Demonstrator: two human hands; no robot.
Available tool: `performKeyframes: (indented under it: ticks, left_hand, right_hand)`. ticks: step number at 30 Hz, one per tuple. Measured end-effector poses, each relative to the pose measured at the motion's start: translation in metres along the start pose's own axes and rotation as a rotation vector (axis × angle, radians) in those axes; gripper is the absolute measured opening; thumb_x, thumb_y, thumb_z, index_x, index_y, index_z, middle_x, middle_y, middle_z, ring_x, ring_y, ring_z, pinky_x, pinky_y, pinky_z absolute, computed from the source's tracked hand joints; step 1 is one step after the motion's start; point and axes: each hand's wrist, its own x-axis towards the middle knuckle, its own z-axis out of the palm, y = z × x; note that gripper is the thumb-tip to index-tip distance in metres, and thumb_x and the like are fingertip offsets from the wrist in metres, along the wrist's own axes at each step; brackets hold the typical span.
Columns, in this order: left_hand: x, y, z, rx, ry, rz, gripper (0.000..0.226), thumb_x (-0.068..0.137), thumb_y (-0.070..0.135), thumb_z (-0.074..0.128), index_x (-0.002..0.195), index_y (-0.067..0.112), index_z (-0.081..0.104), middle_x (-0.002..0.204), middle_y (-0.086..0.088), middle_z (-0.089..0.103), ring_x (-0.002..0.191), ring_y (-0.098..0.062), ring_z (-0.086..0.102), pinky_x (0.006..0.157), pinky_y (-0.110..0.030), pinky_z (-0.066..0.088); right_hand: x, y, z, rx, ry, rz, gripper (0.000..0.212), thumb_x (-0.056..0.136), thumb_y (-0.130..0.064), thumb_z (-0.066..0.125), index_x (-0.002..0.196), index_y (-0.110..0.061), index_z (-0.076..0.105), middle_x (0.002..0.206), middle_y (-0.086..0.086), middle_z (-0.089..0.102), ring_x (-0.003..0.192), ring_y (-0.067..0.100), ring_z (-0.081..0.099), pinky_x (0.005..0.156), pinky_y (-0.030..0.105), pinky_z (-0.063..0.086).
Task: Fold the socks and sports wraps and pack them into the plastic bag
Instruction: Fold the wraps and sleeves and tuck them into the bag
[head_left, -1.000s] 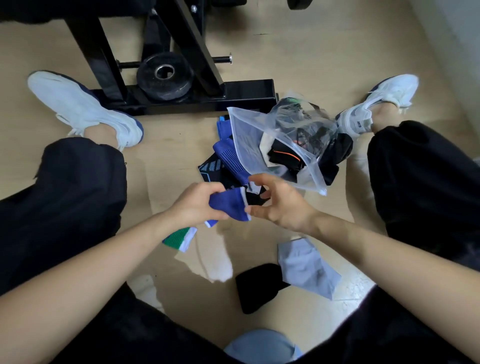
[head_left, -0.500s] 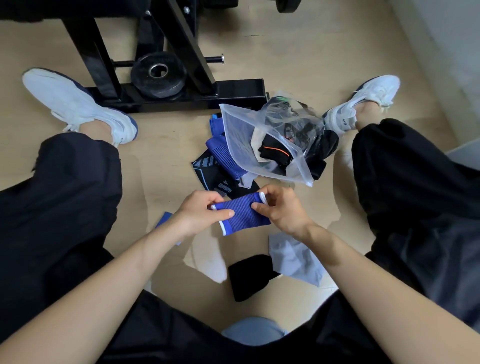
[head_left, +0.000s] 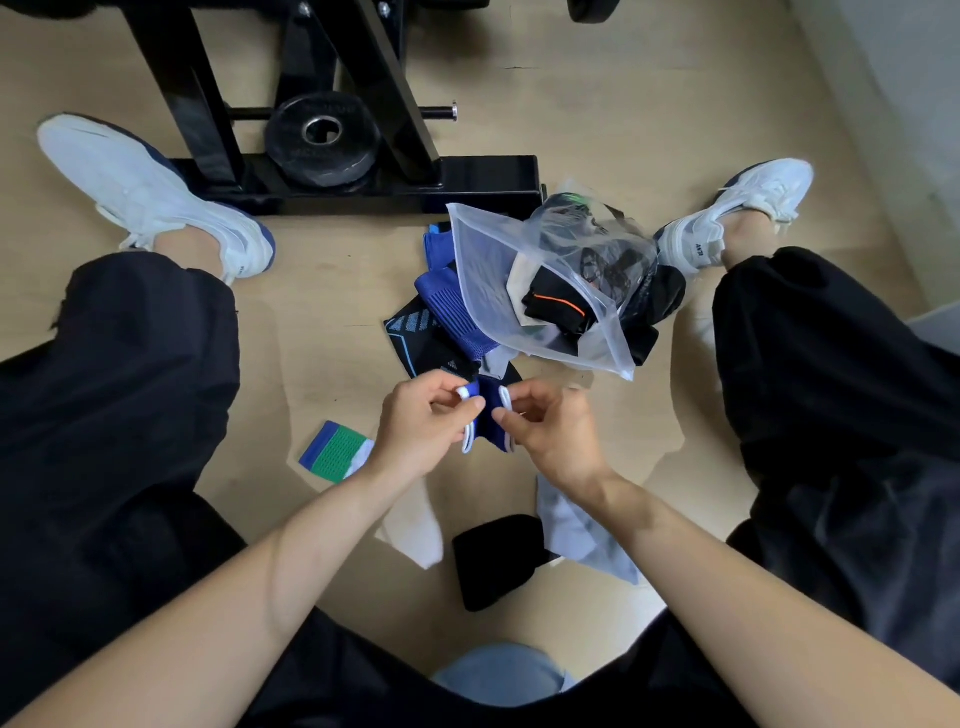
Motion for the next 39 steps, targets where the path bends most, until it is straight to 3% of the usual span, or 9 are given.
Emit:
performKeyframes:
  ticks: [5, 8, 15, 18, 21, 25, 30, 34, 39]
  left_hand:
    - [-0.001, -0.002, 0.005, -0.006, -0.035, 0.033, 0.008, 0.087, 0.020, 0.077, 0.094, 0.021, 0.074, 0.087, 0.001, 0.076, 0.078, -0.011, 0.072, 0.076, -0.029, 0.055]
    - [-0.005, 0.002, 0.003, -0.077, -0.068, 0.014, 0.030, 0.078, 0.030, 0.082, 0.102, 0.016, 0.071, 0.090, -0.006, 0.075, 0.076, -0.018, 0.073, 0.068, -0.033, 0.057]
    - [-0.003, 0.010, -0.005, -0.122, -0.125, 0.025, 0.013, 0.093, 0.006, 0.069, 0.104, 0.012, 0.071, 0.094, -0.010, 0.070, 0.077, -0.009, 0.069, 0.071, -0.028, 0.057]
    - [-0.005, 0.015, -0.009, -0.174, -0.214, 0.017, 0.015, 0.095, 0.008, 0.067, 0.110, 0.010, 0.070, 0.101, -0.012, 0.072, 0.087, -0.013, 0.071, 0.077, -0.030, 0.059]
    - [-0.007, 0.021, -0.012, -0.237, -0.246, 0.032, 0.021, 0.093, 0.011, 0.067, 0.114, 0.008, 0.068, 0.105, -0.013, 0.074, 0.091, -0.019, 0.072, 0.078, -0.035, 0.061]
    - [-0.009, 0.029, -0.014, -0.305, -0.172, 0.073, 0.019, 0.097, 0.001, 0.061, 0.115, 0.004, 0.067, 0.104, -0.016, 0.075, 0.086, -0.017, 0.071, 0.073, -0.030, 0.058]
    - [-0.001, 0.032, -0.018, -0.289, -0.103, 0.112, 0.017, 0.096, 0.002, 0.064, 0.108, 0.012, 0.071, 0.102, -0.016, 0.075, 0.083, -0.016, 0.070, 0.076, -0.035, 0.059]
    - [0.006, 0.039, -0.016, -0.251, -0.066, 0.145, 0.015, 0.095, 0.002, 0.065, 0.108, 0.009, 0.071, 0.100, -0.015, 0.075, 0.079, -0.014, 0.068, 0.069, -0.026, 0.058]
    - [0.028, 0.047, -0.016, -0.166, -0.027, 0.224, 0.013, 0.094, 0.008, 0.069, 0.106, 0.009, 0.072, 0.086, -0.008, 0.074, 0.071, -0.009, 0.061, 0.069, -0.026, 0.053]
  right_hand:
    - [-0.008, -0.009, 0.004, 0.064, -0.066, -0.044, 0.012, 0.083, -0.012, 0.075, 0.091, -0.022, 0.074, 0.077, 0.004, 0.074, 0.065, 0.026, 0.070, 0.073, 0.051, 0.058]
    - [-0.011, -0.014, 0.002, 0.097, -0.112, -0.063, 0.017, 0.084, -0.010, 0.076, 0.100, -0.016, 0.074, 0.083, 0.004, 0.074, 0.069, 0.027, 0.070, 0.075, 0.047, 0.059]
    - [-0.010, -0.024, -0.011, 0.129, -0.023, -0.045, 0.024, 0.083, -0.001, 0.076, 0.102, -0.014, 0.071, 0.099, 0.006, 0.070, 0.077, 0.008, 0.064, 0.072, 0.022, 0.052]
    - [-0.008, -0.027, -0.019, 0.125, -0.007, -0.076, 0.029, 0.082, 0.000, 0.075, 0.104, -0.013, 0.062, 0.108, 0.004, 0.069, 0.094, 0.018, 0.066, 0.078, 0.028, 0.056]
    - [-0.007, -0.033, -0.025, 0.161, -0.052, -0.141, 0.023, 0.084, 0.007, 0.069, 0.099, -0.006, 0.058, 0.095, 0.006, 0.068, 0.081, 0.019, 0.066, 0.073, 0.028, 0.056]
    - [-0.006, -0.045, -0.035, -0.022, -0.023, -0.238, 0.019, 0.086, 0.002, 0.070, 0.097, -0.014, 0.065, 0.090, 0.001, 0.069, 0.070, 0.009, 0.061, 0.067, 0.020, 0.051]
    - [0.011, -0.056, -0.062, -0.609, 0.292, -0.650, 0.022, 0.083, -0.007, 0.073, 0.103, -0.014, 0.072, 0.114, 0.002, 0.061, 0.103, 0.024, 0.052, 0.087, 0.023, 0.041]
    - [0.036, -0.055, -0.078, -0.907, 0.255, -0.585, 0.036, 0.081, -0.014, 0.075, 0.116, -0.021, 0.071, 0.134, 0.006, 0.053, 0.111, 0.035, 0.043, 0.092, 0.042, 0.044]
    - [0.056, -0.057, -0.092, -0.817, 0.175, -0.515, 0.040, 0.087, -0.011, 0.070, 0.127, -0.015, 0.065, 0.118, 0.006, 0.060, 0.103, 0.032, 0.056, 0.089, 0.043, 0.049]
